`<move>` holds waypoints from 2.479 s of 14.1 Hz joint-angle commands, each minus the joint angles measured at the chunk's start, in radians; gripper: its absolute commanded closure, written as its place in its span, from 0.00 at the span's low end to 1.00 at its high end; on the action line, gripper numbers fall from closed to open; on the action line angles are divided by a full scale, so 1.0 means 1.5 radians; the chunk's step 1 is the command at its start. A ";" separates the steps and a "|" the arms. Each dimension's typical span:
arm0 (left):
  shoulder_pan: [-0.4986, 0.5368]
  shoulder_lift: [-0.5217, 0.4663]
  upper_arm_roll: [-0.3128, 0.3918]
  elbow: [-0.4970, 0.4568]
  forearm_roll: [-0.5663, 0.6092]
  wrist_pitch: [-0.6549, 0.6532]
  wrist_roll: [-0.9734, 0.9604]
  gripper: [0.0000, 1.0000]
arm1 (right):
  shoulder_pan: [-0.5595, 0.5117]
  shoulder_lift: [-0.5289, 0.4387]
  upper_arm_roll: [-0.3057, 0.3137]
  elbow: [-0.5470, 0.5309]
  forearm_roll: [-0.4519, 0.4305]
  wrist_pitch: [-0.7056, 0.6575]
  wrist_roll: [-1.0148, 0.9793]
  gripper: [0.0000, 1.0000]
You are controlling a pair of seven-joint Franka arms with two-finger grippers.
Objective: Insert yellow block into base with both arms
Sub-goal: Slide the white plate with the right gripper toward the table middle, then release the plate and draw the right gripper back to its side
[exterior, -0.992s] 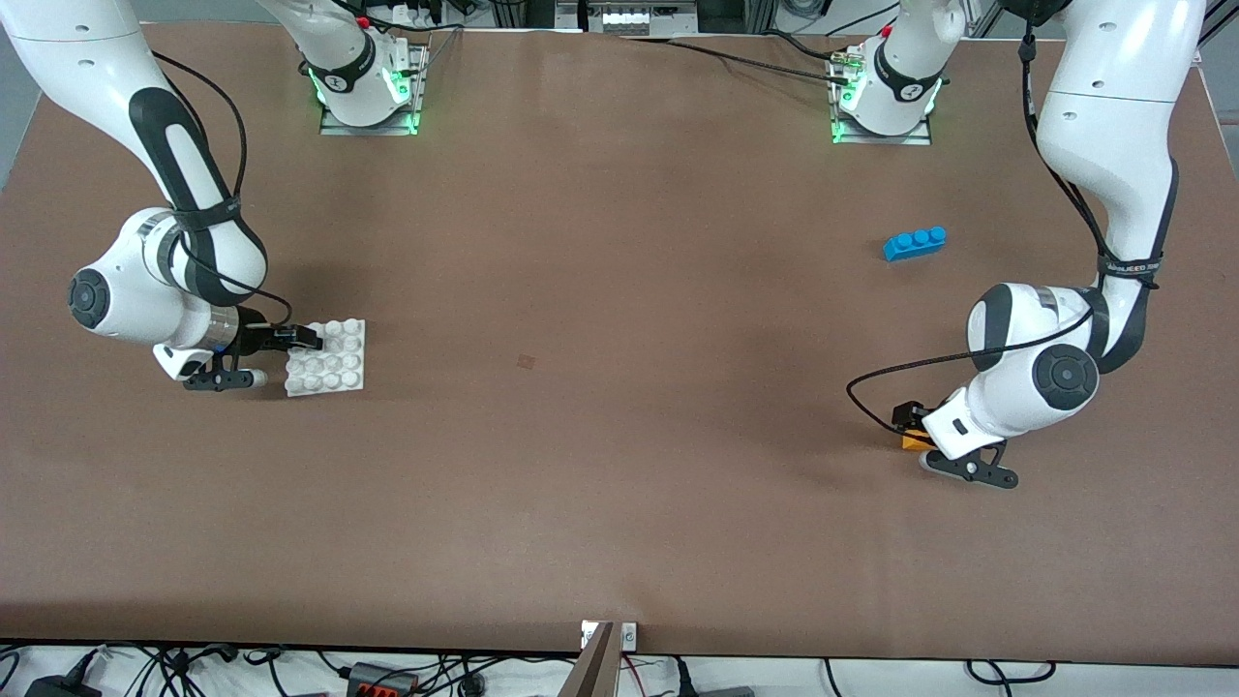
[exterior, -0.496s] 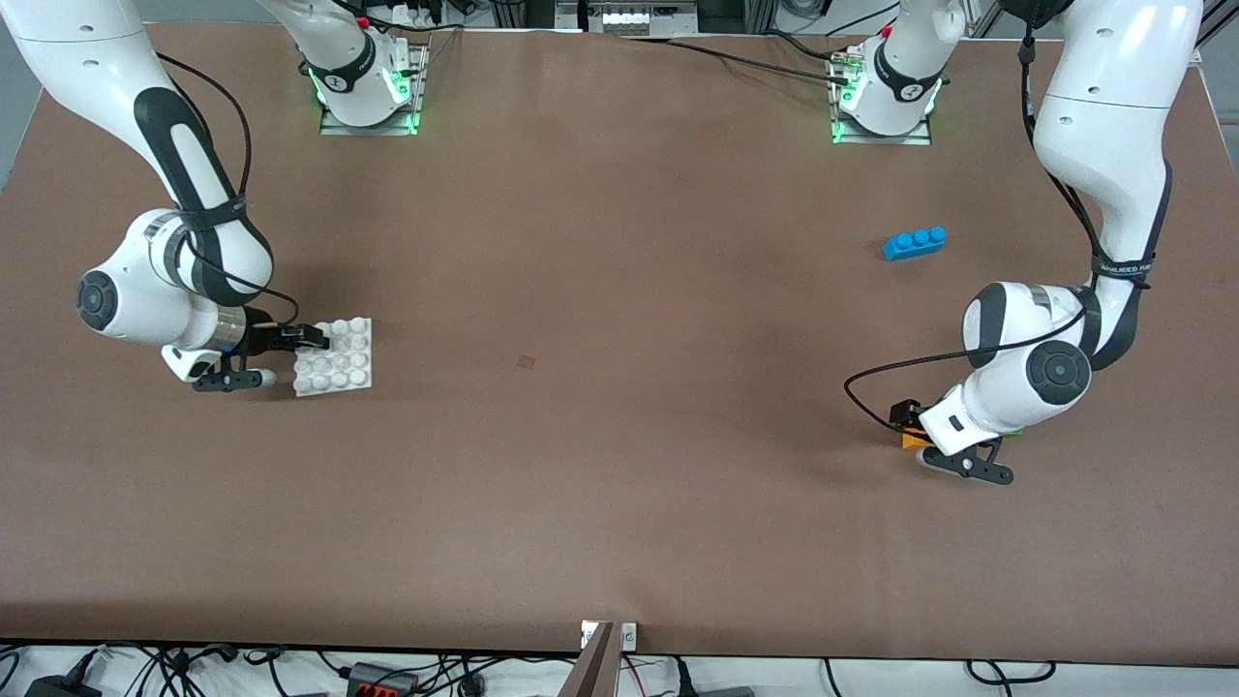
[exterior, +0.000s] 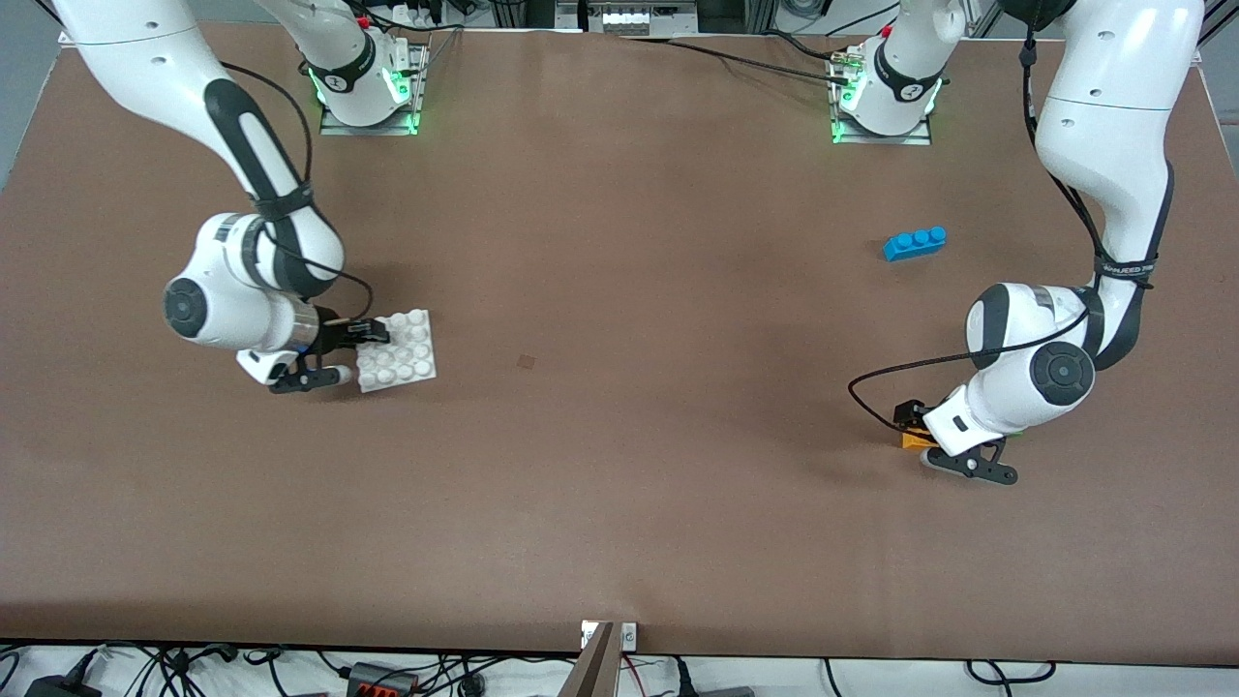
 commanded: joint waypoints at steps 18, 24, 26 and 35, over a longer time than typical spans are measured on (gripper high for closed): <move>-0.001 0.007 0.001 0.004 0.001 0.009 0.007 0.11 | 0.464 0.249 0.001 0.362 0.008 0.024 0.588 0.54; -0.002 0.007 0.001 0.005 0.000 0.009 0.007 0.20 | 0.456 0.192 -0.044 0.365 -0.002 0.004 0.578 0.17; -0.003 0.007 0.001 0.005 -0.001 0.009 0.007 0.24 | 0.455 0.139 -0.072 0.366 -0.003 -0.059 0.572 0.09; -0.003 0.006 0.001 0.006 -0.001 0.008 0.007 0.28 | 0.459 -0.080 -0.373 0.367 -0.008 -0.513 0.237 0.00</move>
